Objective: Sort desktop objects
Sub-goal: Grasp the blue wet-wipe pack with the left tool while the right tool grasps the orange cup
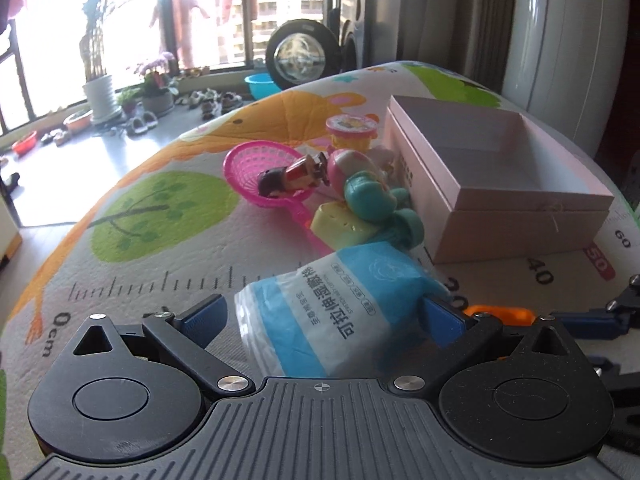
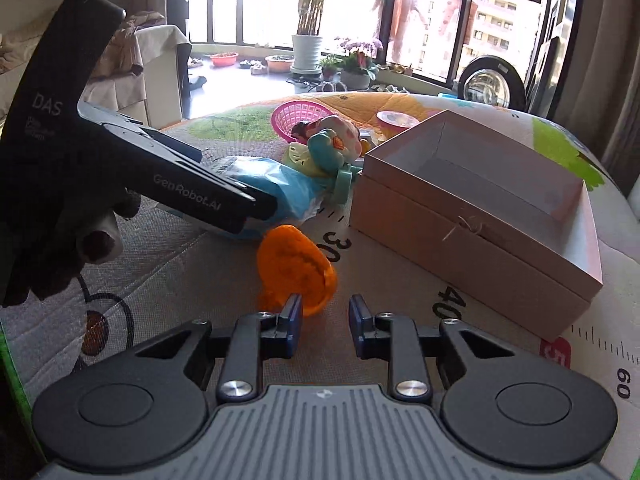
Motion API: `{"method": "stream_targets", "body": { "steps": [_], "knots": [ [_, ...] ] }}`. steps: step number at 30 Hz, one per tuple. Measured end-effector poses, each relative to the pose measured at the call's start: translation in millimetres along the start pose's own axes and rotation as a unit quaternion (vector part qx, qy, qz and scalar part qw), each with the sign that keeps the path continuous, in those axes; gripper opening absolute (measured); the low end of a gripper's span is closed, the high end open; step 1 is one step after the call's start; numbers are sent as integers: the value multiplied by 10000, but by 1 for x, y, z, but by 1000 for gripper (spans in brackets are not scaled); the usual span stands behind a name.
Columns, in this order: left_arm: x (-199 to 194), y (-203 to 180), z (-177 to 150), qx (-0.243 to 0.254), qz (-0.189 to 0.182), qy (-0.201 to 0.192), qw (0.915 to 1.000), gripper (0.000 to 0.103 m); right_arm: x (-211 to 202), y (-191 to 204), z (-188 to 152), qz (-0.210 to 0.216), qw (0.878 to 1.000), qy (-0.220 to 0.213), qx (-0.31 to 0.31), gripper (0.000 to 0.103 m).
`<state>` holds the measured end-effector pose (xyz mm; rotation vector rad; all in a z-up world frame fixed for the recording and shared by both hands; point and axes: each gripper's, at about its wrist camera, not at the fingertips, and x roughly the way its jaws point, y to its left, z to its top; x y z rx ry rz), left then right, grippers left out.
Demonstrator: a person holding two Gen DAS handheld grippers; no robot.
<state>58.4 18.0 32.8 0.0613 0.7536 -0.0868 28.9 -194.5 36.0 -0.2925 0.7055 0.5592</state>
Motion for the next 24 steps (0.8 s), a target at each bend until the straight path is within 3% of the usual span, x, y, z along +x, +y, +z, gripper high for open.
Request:
{"method": "stream_targets", "body": {
  "steps": [1,3,5,8,9,11,13,15,17,19,24],
  "knots": [
    [-3,5,-4,65,61,18,10000,103,-4,0,-2,-41,10000,-46,-12,26],
    [-9,14,-12,207,298,56,9993,103,-9,-4,-5,-144,9998,-152,8,45],
    [-11,24,-19,335,705,87,9969,103,-14,-7,-6,-183,9994,-270,69,54],
    [-14,46,-20,59,1066,166,9941,103,-16,-10,-2,-178,9990,-371,164,58],
    [-19,54,-18,-179,994,163,9948,103,-16,-10,-1,-165,9989,-403,176,62],
    [-32,63,-13,-743,366,156,9964,103,-16,-9,2,-144,9987,-475,147,68],
    [-35,63,-7,-1224,-426,269,9912,103,-12,-5,5,-132,9986,-502,95,77],
    [-26,50,2,-1463,-901,413,9843,103,-3,0,7,-156,9988,-459,58,79],
    [-12,32,11,-1365,-800,393,9866,103,3,6,9,-168,9990,-420,31,79],
    [5,17,17,-1150,-445,349,9918,103,4,12,8,-192,9988,-438,-69,79],
    [27,19,16,-454,108,458,9979,103,-1,15,5,-370,9976,-473,-335,83]
  ]
}}
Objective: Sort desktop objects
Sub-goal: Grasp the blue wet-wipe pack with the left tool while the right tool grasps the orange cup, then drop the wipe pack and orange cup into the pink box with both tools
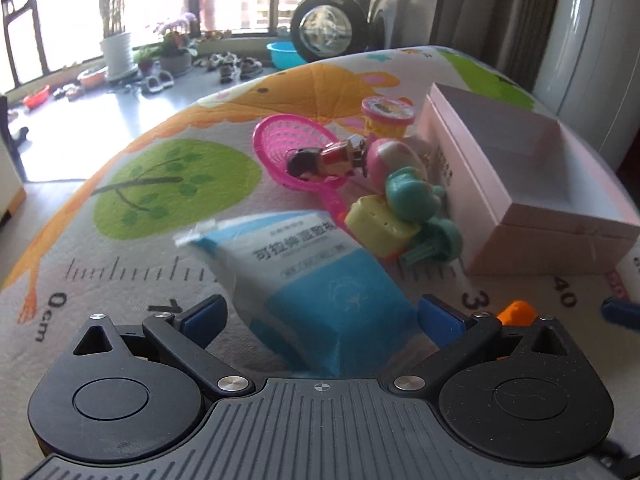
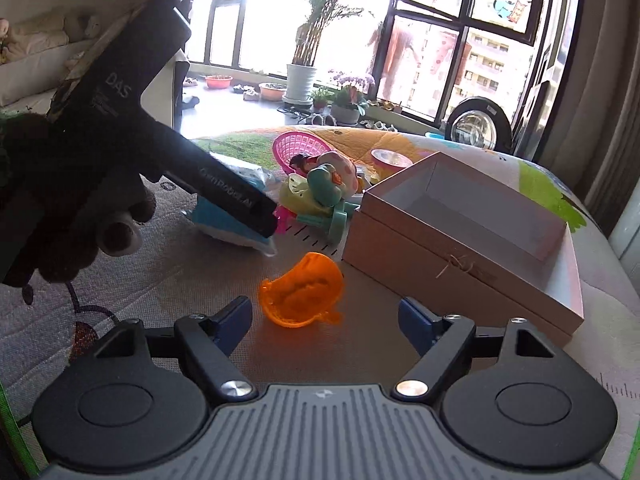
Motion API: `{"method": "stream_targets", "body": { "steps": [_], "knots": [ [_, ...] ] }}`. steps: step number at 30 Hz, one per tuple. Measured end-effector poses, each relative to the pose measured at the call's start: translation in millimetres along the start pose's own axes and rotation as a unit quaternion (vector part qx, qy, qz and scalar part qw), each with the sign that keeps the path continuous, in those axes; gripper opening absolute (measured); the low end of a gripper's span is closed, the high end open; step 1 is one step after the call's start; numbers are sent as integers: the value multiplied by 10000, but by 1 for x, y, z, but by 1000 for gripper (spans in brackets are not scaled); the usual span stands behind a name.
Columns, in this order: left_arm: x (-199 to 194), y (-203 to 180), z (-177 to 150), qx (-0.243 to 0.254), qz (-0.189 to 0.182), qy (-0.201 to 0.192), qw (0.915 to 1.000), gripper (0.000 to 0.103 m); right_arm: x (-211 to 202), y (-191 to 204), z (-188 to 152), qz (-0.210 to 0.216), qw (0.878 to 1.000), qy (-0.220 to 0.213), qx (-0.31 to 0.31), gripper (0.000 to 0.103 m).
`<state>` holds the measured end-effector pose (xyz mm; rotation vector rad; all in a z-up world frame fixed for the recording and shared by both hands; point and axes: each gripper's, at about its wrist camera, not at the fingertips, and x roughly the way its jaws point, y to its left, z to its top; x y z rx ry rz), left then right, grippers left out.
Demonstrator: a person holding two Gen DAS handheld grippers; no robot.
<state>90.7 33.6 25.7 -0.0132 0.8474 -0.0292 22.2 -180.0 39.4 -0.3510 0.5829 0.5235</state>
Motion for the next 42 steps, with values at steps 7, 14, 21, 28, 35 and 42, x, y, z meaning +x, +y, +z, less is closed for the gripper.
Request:
{"method": "stream_targets", "body": {
  "steps": [7,14,21,28,35,42],
  "knots": [
    [-12,23,-5,275,-55,-285,9992,103,30,-2,11,249,9993,225,155,83],
    [-2,28,1,32,246,-393,9989,60,46,-5,10,425,9969,544,365,52],
    [-37,24,-15,393,343,-597,9969,57,10,-19,-1,465,9970,496,357,52],
    [-100,-13,17,505,-1193,-1169,9847,57,-52,-63,21,-10,9976,-309,623,52],
    [-54,-97,82,942,-1868,-1336,9687,58,-52,-151,80,-1211,9807,-826,1298,52],
    [-11,-88,74,854,-1722,-1090,9753,89,36,-191,76,-1258,9749,47,1839,52]
  ]
}}
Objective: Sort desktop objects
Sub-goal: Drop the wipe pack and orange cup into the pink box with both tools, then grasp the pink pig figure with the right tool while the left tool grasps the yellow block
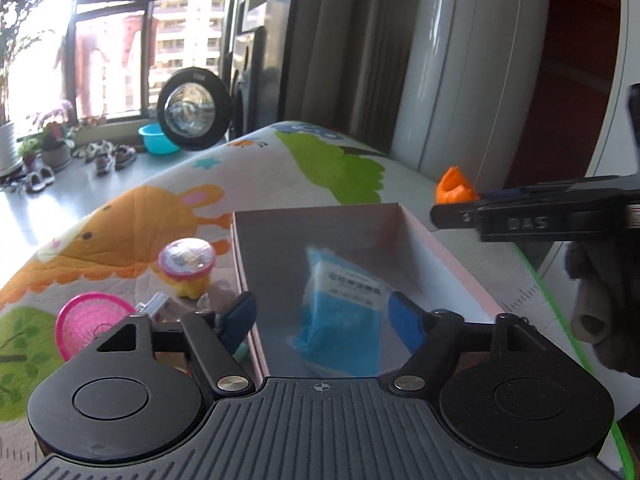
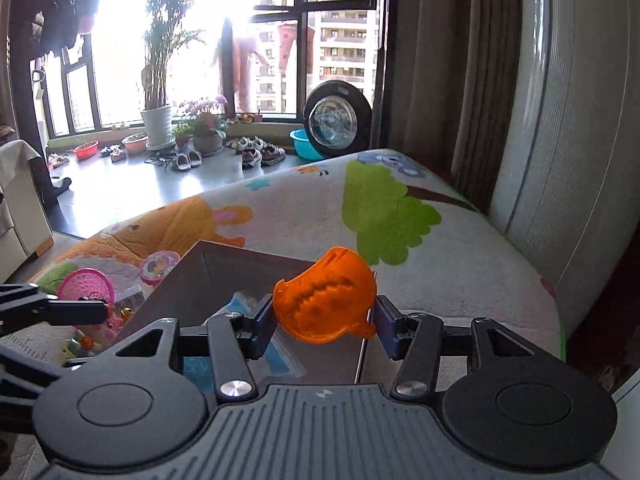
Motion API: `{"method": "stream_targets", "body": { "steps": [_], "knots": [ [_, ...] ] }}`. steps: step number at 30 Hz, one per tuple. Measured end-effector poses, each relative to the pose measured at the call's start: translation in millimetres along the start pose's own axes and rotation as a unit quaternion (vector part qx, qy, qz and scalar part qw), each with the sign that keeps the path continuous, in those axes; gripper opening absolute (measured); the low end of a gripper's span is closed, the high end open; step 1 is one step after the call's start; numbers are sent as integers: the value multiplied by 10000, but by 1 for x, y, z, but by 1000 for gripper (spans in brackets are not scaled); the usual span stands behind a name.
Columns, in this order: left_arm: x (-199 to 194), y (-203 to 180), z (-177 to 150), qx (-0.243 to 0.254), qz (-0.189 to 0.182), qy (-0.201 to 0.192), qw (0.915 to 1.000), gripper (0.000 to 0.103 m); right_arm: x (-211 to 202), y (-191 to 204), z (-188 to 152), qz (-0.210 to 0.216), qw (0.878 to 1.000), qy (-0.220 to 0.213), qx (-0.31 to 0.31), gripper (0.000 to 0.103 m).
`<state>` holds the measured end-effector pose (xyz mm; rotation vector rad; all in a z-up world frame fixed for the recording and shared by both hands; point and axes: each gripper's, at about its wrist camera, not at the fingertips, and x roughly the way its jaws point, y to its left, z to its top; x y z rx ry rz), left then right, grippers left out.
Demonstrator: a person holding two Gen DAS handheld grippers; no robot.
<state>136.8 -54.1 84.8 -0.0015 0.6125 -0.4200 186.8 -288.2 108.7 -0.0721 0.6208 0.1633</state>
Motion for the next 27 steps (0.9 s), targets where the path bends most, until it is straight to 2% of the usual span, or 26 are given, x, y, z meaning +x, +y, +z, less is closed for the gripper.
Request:
{"method": "stream_targets", "body": {
  "steps": [3,6,9,12,15,18,21,23,25,27],
  "knots": [
    [-32,9,-21,96,335,-158,9993,94,32,13,-9,-9,9992,374,-160,52],
    [-51,23,-42,-3,652,-99,9978,96,49,27,-15,-210,9969,692,-319,55],
    [-64,44,-68,-169,965,59,9952,98,36,35,-12,-362,9973,499,-409,59],
    [-68,66,-90,-296,1426,314,9888,99,13,57,-8,189,9976,315,-580,60],
    [-69,90,-105,-709,1649,488,9825,99,2,100,-8,678,9911,269,-1117,61],
    [-76,98,-112,-919,1625,474,9813,100,6,150,-12,1055,9793,234,-1714,61],
    [-85,93,-121,-772,1508,366,9849,101,26,184,-7,1352,9757,416,-1676,61],
    [-83,88,-126,-643,1484,337,9863,101,47,202,-4,1294,9756,448,-1717,59],
    [-80,85,-126,-571,1432,326,9875,101,68,212,-3,1053,9768,569,-1774,54],
    [-83,85,-126,-570,1260,278,9900,101,81,214,-6,1062,9764,854,-1675,38]
  ]
}}
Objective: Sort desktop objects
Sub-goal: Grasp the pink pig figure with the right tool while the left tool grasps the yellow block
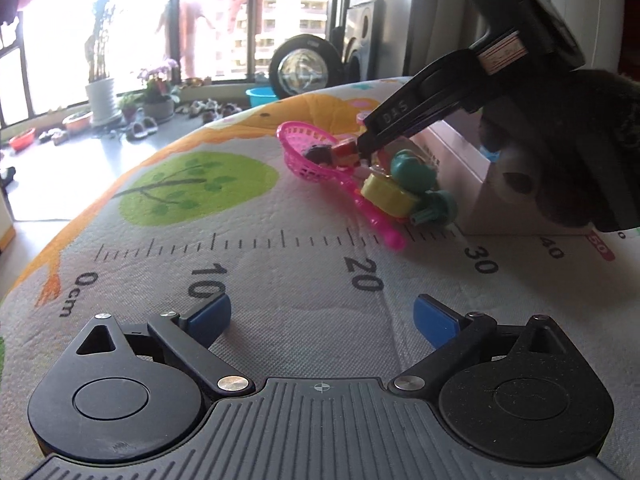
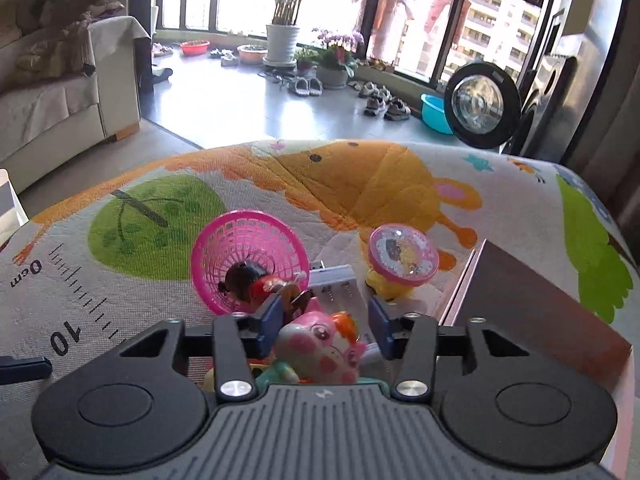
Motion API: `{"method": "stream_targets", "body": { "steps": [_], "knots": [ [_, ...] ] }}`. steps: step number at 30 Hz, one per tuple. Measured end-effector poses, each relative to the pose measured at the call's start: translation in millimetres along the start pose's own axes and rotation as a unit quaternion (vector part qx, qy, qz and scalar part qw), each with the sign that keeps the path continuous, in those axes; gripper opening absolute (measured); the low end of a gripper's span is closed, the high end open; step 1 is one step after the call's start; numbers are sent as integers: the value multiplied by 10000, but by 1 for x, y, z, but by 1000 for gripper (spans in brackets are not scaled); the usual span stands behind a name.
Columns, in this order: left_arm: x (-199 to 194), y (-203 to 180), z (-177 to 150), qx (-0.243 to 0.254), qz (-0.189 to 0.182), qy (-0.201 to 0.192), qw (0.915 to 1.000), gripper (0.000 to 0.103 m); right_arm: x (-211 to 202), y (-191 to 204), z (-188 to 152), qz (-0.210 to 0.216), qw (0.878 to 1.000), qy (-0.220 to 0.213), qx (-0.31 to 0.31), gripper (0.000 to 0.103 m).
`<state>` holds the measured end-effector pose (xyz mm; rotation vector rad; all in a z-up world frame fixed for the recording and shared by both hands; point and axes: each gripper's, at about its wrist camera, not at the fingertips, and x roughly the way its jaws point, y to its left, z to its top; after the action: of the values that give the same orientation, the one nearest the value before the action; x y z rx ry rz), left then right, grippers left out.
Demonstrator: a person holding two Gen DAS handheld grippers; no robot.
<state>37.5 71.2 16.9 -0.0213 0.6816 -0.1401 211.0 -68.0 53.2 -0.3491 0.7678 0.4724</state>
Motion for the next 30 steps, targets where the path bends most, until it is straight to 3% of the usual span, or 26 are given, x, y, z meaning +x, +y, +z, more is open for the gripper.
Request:
{"method": "stream_targets", "body": {
  "steps": [4,8,12,17,20,22,23,25,26,27,30],
  "knots": [
    [-6,-1,-3,126,-305,-27,9995,101,-24,10,-21,594,9981,77,-152,37],
    [-8,-13,-9,391,-484,10,9981,101,-53,7,-55,1386,9889,510,160,32],
    [-7,-23,-8,568,-516,34,9970,101,-81,-3,-92,1338,9894,536,153,32],
    [2,-36,4,568,-405,-55,9975,101,-113,-31,-116,669,9974,-37,279,34],
    [19,-43,18,497,-210,-107,9985,100,-112,-49,-119,417,9976,-168,525,34],
    [31,-49,28,503,-74,-82,9987,93,-105,-57,-118,263,9976,-276,570,34],
    [38,-51,33,511,4,-46,9987,84,-100,-59,-118,337,9972,-284,603,34],
    [49,-54,40,487,39,6,9988,81,-93,-61,-118,507,9958,-321,693,35],
    [52,-55,42,485,51,2,9988,75,-90,-60,-118,583,9954,-341,672,36],
    [53,-55,43,514,92,-21,9986,59,-87,-58,-119,631,9953,-363,635,36],
    [47,-52,41,590,198,-110,9980,51,-81,-52,-121,693,9953,-385,564,36]
  ]
}}
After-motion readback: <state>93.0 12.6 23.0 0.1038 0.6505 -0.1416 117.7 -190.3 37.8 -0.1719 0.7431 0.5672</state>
